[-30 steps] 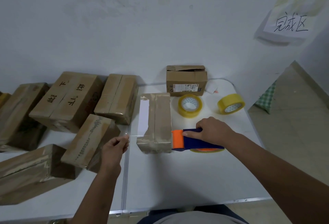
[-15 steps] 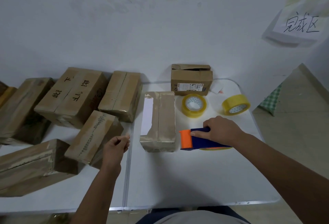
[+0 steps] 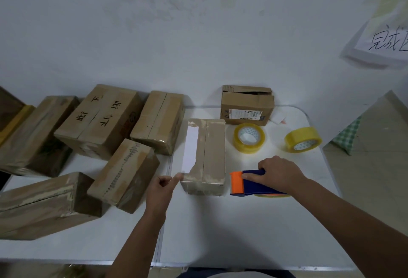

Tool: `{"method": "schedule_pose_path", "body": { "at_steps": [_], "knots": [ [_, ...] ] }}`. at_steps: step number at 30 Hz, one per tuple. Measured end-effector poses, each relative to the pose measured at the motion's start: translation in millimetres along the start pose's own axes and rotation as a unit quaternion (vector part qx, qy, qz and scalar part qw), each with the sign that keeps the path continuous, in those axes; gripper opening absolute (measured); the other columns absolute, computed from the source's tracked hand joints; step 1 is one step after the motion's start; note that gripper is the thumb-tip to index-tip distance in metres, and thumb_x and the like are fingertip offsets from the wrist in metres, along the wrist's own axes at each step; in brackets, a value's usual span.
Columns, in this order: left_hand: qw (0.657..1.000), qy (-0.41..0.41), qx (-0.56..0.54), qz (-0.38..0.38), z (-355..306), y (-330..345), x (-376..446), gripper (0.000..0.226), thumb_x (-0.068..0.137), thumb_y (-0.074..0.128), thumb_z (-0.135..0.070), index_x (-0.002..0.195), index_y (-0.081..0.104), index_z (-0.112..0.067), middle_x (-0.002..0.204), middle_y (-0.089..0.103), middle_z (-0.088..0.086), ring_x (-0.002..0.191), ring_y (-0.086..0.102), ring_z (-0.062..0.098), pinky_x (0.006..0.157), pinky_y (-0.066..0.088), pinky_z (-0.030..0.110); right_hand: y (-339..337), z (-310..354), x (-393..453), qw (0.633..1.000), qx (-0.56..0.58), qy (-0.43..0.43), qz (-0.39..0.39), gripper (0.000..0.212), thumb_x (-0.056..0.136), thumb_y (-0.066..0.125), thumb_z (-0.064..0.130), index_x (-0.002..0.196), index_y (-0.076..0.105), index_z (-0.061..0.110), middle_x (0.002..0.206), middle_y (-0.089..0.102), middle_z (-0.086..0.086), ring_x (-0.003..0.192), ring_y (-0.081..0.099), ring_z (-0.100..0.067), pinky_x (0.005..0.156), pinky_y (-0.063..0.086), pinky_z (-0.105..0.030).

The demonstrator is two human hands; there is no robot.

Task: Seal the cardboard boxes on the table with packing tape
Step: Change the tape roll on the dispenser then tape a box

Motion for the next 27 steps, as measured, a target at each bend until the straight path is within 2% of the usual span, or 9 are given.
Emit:
{"method": "schedule_pose_path", "body": {
  "at_steps": [4, 8, 12, 20, 22, 24, 27],
  "knots": [
    [1.000, -0.011, 0.028, 0.008, -0.9, 5.0, 1.5, 0.040, 0.082, 0.079, -0.039, 0.104, 0.056, -0.014, 0.100, 0.060, 0.008, 0.095, 0.058, 0.021, 0.081, 0.044, 0.031, 8.1, 5.7, 3.2, 1.000, -0.003, 0.017, 0.013, 0.075, 0.077, 0.032, 0.087, 0.081, 0.064, 0.019, 0.072, 0.058, 0.004, 0.066, 0.056, -0.011, 0.062, 0.043, -0.025],
    [0.999, 0.008, 0.051, 0.009, -5.6, -5.6, 17.3, 0.045, 0.083, 0.078, -0.036, 0.113, 0.054, -0.013, 0.102, 0.059, 0.007, 0.096, 0.057, 0.019, 0.073, 0.044, 0.026, 13.1, 17.6, 0.9, 1.000, 0.007, 0.021, 0.017, 0.071, 0.081, 0.034, 0.084, 0.085, 0.064, 0.019, 0.077, 0.060, 0.003, 0.069, 0.058, -0.013, 0.061, 0.042, -0.025],
    [0.996, 0.015, 0.083, 0.016, -14.9, -11.5, 35.7, 0.046, 0.084, 0.077, -0.036, 0.117, 0.053, -0.013, 0.106, 0.058, 0.005, 0.103, 0.056, 0.022, 0.083, 0.044, 0.032, 21.2, 30.4, -2.0, 0.999, 0.012, 0.035, 0.008, 0.073, 0.083, 0.033, 0.082, 0.092, 0.066, 0.018, 0.084, 0.065, 0.000, 0.071, 0.059, -0.014, 0.063, 0.042, -0.025],
    [0.993, 0.022, 0.105, 0.050, -6.4, -16.9, 47.6, 0.039, 0.085, 0.075, -0.041, 0.111, 0.057, -0.017, 0.104, 0.061, 0.001, 0.100, 0.058, 0.018, 0.084, 0.046, 0.031, 27.5, 44.3, -2.4, 0.997, 0.014, 0.065, 0.038, 0.064, 0.086, 0.033, 0.078, 0.087, 0.054, 0.018, 0.083, 0.057, -0.001, 0.073, 0.054, -0.016, 0.065, 0.040, -0.026],
    [0.993, 0.031, 0.101, 0.044, -7.7, -21.7, 49.3, 0.027, 0.094, 0.065, -0.036, 0.107, 0.062, -0.013, 0.100, 0.063, 0.005, 0.099, 0.060, 0.022, 0.083, 0.046, 0.031, 25.8, 44.8, -1.9, 0.997, 0.012, 0.065, 0.040, 0.067, 0.087, 0.033, 0.078, 0.093, 0.059, 0.016, 0.089, 0.064, -0.004, 0.073, 0.055, -0.016, 0.066, 0.040, -0.026],
    [0.994, 0.047, 0.096, 0.030, -10.3, -27.5, 53.0, 0.025, 0.102, 0.052, -0.030, 0.101, 0.067, -0.010, 0.096, 0.066, 0.007, 0.096, 0.061, 0.022, 0.079, 0.045, 0.030, 25.9, 45.0, -1.0, 0.997, 0.011, 0.067, 0.046, 0.070, 0.087, 0.034, 0.078, 0.098, 0.062, 0.015, 0.094, 0.066, -0.004, 0.075, 0.055, -0.015, 0.067, 0.041, -0.026],
    [0.983, 0.076, 0.166, 0.037, -18.5, -32.4, 57.6, 0.026, 0.104, 0.048, -0.026, 0.092, 0.068, -0.013, 0.088, 0.067, 0.004, 0.085, 0.060, 0.016, 0.069, 0.041, 0.024, 25.8, 46.8, -1.5, 0.996, 0.012, 0.070, 0.047, 0.065, 0.087, 0.033, 0.077, 0.093, 0.057, 0.017, 0.086, 0.059, -0.001, 0.075, 0.055, -0.016, 0.068, 0.041, -0.026]
  ]
}}
Point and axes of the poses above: each hand's wrist, its own x-axis towards the middle knuckle, its own y-axis out of the palm, z = x × y, the point moved 1 cm from there along x, towards the middle knuckle
